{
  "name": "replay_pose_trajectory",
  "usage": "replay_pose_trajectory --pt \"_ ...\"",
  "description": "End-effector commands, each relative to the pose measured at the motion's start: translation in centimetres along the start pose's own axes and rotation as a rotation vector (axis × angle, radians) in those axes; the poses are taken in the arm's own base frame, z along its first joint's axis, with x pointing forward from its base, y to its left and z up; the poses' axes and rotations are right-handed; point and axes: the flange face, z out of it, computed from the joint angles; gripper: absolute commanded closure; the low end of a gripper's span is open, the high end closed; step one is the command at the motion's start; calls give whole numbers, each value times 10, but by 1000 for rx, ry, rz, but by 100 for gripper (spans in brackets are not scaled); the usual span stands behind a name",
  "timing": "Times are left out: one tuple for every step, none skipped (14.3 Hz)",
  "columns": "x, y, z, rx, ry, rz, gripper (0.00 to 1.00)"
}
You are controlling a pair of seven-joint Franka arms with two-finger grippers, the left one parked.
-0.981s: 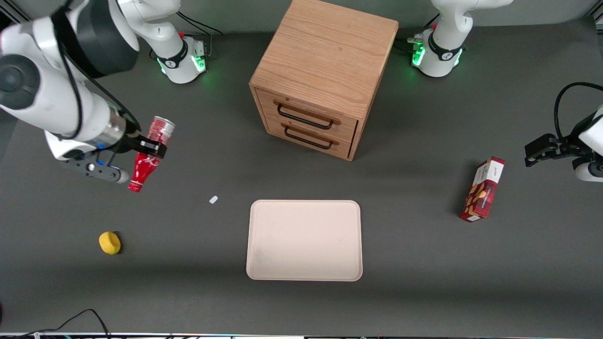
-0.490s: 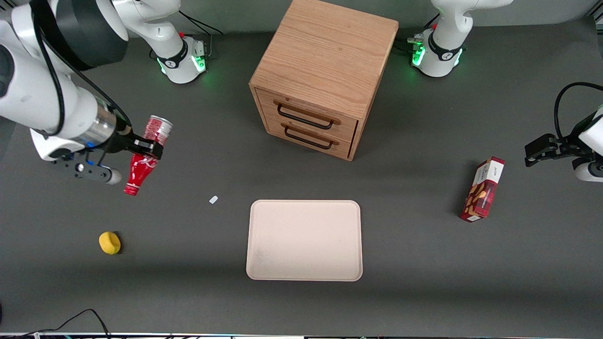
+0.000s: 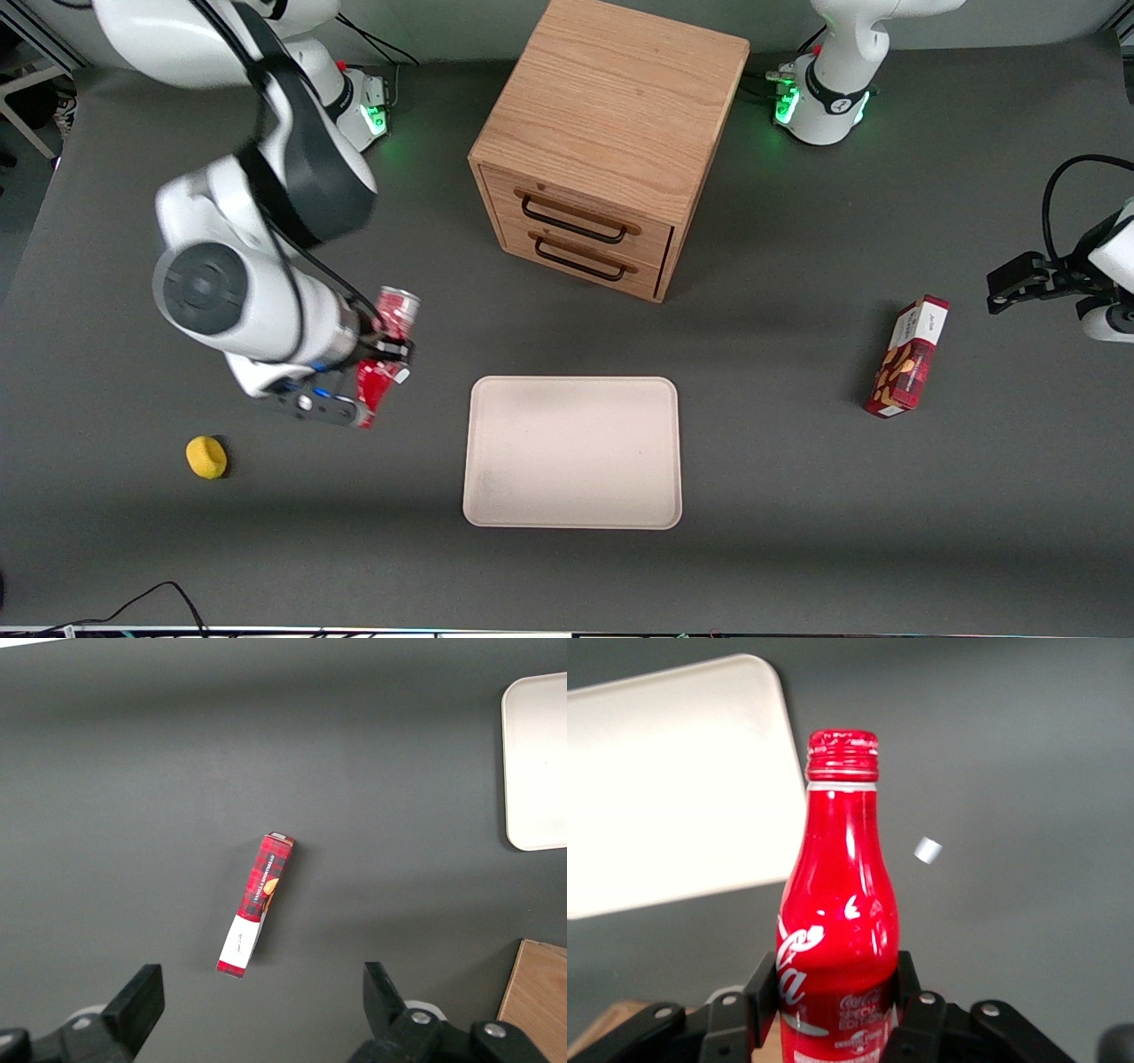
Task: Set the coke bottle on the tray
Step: 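Carry the upright bottle over the cream tray with the right gripper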
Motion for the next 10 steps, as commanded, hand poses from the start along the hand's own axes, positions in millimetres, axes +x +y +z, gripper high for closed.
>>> replay_pose_trajectory --pt "17 -36 35 31 43 -2 100" --pt "22 -42 51 33 53 -7 100" --pt "21 -53 65 36 65 -28 100" --pt "26 -60 85 27 83 -45 100" --pt "31 -66 103 11 113 -58 100" --pt "28 -79 121 -3 143 -86 100" --pt "32 -84 139 -8 161 -96 100" --pt "36 -86 154 -1 169 -103 100" --pt "39 -87 164 4 178 -139 100" --pt "41 -87 175 1 177 -194 100"
